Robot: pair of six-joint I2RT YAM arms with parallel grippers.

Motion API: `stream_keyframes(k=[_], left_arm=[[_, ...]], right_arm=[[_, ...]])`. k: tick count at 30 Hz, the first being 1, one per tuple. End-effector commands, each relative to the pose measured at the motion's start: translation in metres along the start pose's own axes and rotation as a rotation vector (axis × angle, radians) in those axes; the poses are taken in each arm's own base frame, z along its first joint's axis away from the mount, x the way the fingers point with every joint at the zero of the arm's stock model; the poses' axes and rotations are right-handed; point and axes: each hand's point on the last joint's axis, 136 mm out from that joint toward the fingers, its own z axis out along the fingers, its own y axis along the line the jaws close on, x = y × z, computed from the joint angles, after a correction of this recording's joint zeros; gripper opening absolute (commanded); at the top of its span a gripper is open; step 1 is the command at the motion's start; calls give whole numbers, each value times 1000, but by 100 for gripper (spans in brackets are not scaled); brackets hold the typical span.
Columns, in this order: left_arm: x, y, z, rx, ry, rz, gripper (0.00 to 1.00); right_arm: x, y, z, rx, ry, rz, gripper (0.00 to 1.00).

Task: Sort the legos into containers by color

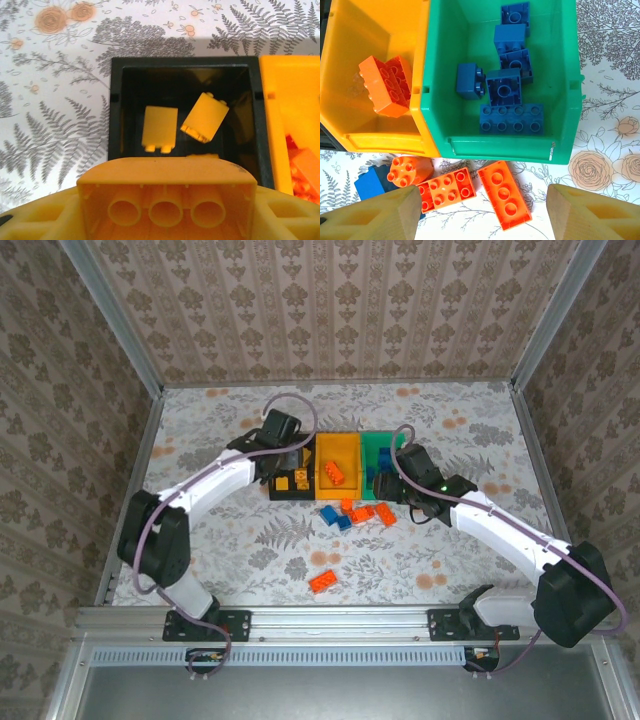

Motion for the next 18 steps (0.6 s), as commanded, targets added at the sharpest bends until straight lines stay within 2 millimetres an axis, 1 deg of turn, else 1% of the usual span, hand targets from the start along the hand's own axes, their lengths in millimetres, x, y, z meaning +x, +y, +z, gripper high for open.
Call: stream_keyframes(k=[1, 4, 6, 11, 13, 15, 18], left_arm=[[-24, -13, 8, 30, -31, 12, 63], [-24, -17, 23, 18, 2, 22, 65], [-23, -19, 30, 17, 14, 23, 68], [-23, -25, 39, 24, 32, 23, 79], [-26, -26, 37, 30, 26, 17, 82], [-29, -27, 32, 40, 18, 6, 84], [-39, -33, 13, 81, -22, -13, 87]], right_arm=[[-1, -5, -4, 9, -16, 24, 69], [-1, -5, -6, 6, -18, 26, 69], [-1, -4, -7, 2, -18, 26, 69], [-3, -3, -14, -13, -25, 25, 69], [-3, -2, -17, -20, -30, 26, 69], [-4, -2, -20, -25, -35, 24, 69], [-2, 1, -25, -49, -31, 20, 70]])
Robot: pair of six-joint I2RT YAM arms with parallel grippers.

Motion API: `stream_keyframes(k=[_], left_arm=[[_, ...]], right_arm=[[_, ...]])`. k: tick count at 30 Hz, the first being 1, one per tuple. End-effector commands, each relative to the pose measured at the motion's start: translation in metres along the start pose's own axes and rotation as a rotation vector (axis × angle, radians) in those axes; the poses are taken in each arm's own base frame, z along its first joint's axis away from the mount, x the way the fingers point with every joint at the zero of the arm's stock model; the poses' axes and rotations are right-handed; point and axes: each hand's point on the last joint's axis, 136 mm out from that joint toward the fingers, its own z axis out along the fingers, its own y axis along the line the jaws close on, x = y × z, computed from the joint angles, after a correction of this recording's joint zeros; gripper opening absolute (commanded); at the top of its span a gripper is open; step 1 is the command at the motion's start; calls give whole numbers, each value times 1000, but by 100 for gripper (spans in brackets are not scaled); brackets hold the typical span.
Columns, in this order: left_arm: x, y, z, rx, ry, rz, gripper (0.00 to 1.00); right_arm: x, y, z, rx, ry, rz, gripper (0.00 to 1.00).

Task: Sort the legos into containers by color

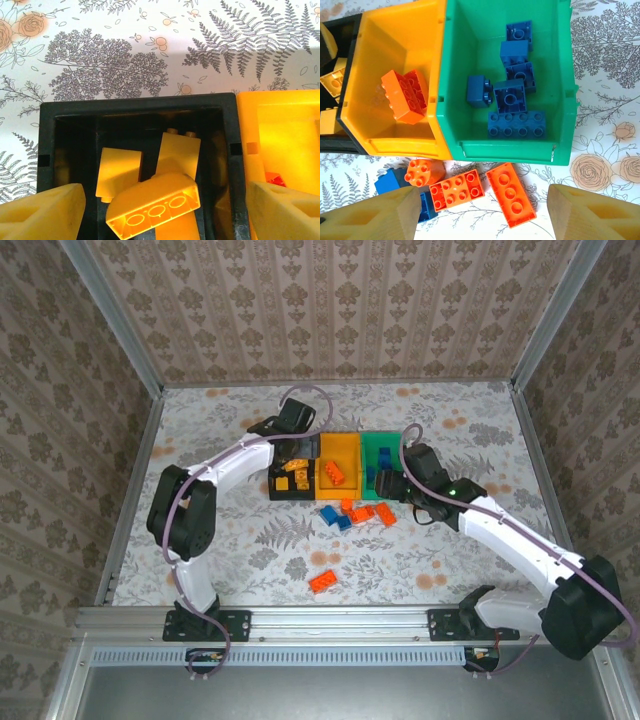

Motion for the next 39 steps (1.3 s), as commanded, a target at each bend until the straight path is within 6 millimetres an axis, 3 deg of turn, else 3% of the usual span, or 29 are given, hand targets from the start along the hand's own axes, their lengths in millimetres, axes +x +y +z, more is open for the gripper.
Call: stream_keyframes(k=[1, 7, 10, 15, 17, 19, 25, 28, 34, 39], left_arm=[[-27, -10, -40, 72, -83, -38, 88], [-28, -27, -105, 179, -193, -36, 94], [-12, -32, -131, 219, -214, -17, 100], [29, -26, -166, 239, -232, -12, 100], [46, -13, -174, 224, -234, -31, 100], [62, 4, -181, 206, -238, -66, 100], [99, 57, -203, 133, -257, -136, 100], [114, 77, -211, 109, -257, -161, 100], [135, 99, -216, 97, -249, -212, 100], [140, 103, -214, 93, -237, -221, 100]], right_arm=[[9, -1, -6, -19, 26, -1, 70], [26, 13, -9, -86, 74, -46, 71], [43, 29, -10, -139, 120, -109, 71], [89, 67, -10, -222, 239, -272, 73], [114, 86, -10, -263, 293, -352, 74], [141, 104, -12, -296, 344, -457, 82], [201, 142, -9, -339, 426, -711, 86], [216, 157, -6, -356, 430, -798, 87], [222, 177, 12, -376, 423, -835, 87], [247, 174, 23, -420, 571, -824, 86]])
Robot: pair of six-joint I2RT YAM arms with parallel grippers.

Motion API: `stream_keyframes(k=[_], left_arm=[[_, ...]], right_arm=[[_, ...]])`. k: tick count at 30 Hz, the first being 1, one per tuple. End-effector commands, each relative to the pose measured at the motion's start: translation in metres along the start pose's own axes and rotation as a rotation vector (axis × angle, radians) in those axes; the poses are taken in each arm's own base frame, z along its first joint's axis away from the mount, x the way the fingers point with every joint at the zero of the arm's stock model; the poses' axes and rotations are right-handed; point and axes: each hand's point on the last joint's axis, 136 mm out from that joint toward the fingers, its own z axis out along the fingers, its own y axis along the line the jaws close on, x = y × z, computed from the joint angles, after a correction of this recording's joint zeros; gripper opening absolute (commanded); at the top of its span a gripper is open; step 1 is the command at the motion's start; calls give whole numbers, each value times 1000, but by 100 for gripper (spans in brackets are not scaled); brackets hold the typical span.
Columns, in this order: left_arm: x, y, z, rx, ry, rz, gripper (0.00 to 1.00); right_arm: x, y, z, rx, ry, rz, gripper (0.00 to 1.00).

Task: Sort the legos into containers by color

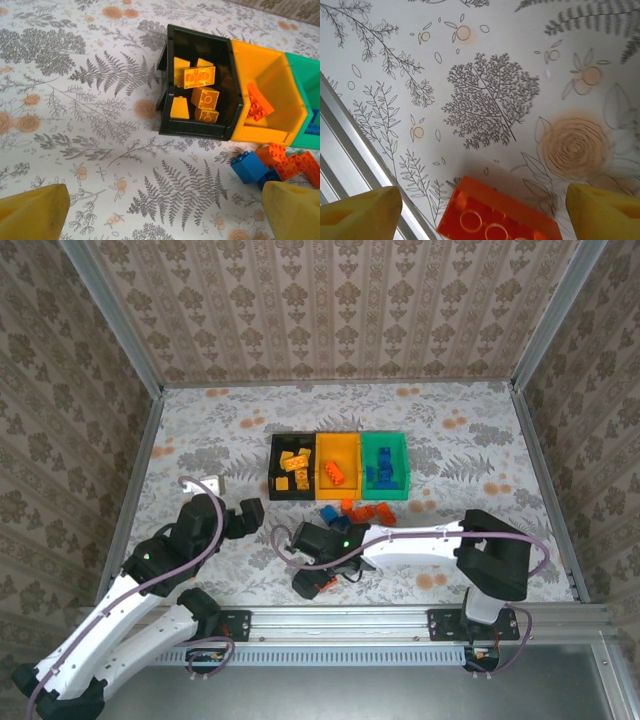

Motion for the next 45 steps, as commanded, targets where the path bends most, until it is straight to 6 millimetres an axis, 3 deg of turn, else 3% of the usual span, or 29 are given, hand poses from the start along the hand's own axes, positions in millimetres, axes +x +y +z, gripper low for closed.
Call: stream_keyframes(k=[1, 5, 12, 18, 26, 29, 33, 38, 42, 45], left_arm=[[9, 9, 1, -31, 30, -12, 100], [10, 9, 4, -31, 33, -9, 100], [16, 8, 11, -14, 48, -24, 100], [17, 7, 14, -12, 62, -24, 100], [22, 2, 21, 0, 94, -23, 100], [24, -2, 25, 12, 105, -23, 100], [27, -7, 32, 25, 120, -23, 100], [33, -12, 42, 40, 140, -24, 100], [43, -17, 52, 56, 157, -29, 100], [50, -22, 58, 63, 169, -17, 100]], right_arm=[[9, 10, 8, -85, 70, -17, 85], [36, 15, 5, -128, 159, -14, 82], [71, -2, -6, 7, 221, -43, 72], [72, -13, 0, 107, 211, -72, 63], [64, -20, 5, 170, 179, -83, 37], [52, -26, 3, 178, 108, -34, 30], [37, -48, -17, 235, -6, 58, 25], [16, -96, -67, 283, -173, 242, 23], [-19, -140, -110, 292, -302, 383, 23], [-48, -167, -119, 291, -331, 449, 24]])
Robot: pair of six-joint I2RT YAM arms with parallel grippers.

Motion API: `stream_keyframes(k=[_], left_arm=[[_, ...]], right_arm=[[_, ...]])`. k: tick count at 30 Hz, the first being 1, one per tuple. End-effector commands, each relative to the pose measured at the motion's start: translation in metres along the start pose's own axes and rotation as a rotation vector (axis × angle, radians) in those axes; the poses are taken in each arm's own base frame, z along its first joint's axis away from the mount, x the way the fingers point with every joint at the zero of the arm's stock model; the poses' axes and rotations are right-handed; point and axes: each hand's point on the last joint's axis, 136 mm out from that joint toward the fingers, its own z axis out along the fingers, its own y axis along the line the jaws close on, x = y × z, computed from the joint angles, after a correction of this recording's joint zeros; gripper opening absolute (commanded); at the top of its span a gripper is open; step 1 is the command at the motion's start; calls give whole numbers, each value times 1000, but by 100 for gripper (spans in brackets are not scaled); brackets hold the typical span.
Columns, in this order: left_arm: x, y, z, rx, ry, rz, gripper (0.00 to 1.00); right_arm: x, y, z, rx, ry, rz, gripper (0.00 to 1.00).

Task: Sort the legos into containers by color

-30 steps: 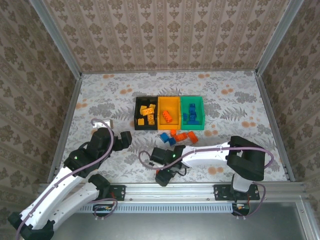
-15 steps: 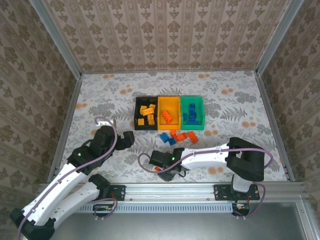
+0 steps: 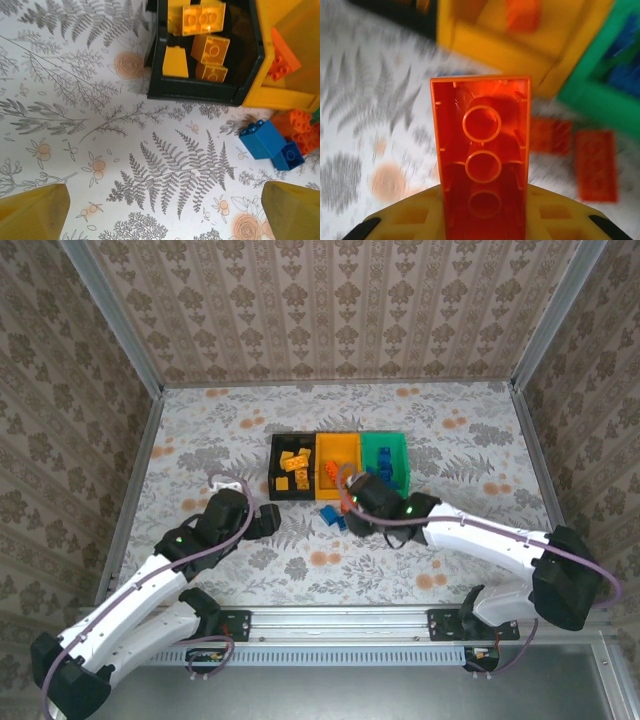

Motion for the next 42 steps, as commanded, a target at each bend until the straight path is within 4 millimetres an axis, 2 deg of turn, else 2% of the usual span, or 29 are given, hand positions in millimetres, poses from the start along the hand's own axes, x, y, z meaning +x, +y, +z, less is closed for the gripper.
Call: stream_keyframes(k=[1, 5, 9, 11, 14, 17, 21, 25, 27, 31, 36, 42], left_arm=[[1, -11, 6, 36, -6, -14, 100], [7, -16, 13, 40, 18, 1, 100], [10, -20, 17, 50, 33, 19, 100], [11, -21, 19, 51, 40, 25, 100], [12, -23, 22, 49, 53, 41, 100], [14, -25, 26, 47, 66, 54, 100], [13, -29, 29, 49, 77, 77, 100], [8, -41, 35, 66, 83, 117, 99], [6, -51, 40, 76, 89, 152, 97], [10, -78, 59, 75, 129, 261, 93], [17, -112, 88, 59, 168, 394, 83], [22, -132, 125, 42, 195, 428, 84]], right_arm=[[-39, -8, 10, -5, -14, 71, 24], [-74, -26, 41, 39, 11, 121, 24], [-97, -43, 72, 114, 42, 154, 25], [-97, -50, 84, 153, 78, 167, 26], [-107, -51, 95, 173, 83, 183, 32], [-117, -49, 98, 172, 75, 199, 44], [-134, -43, 85, 148, 25, 214, 62], [-148, -39, 56, 107, -58, 247, 69], [-148, -38, 41, 77, -105, 279, 73], [-131, -41, 11, 33, -174, 327, 76], [-99, -50, -12, 26, -193, 354, 77], [-74, -59, -37, 18, -233, 377, 78]])
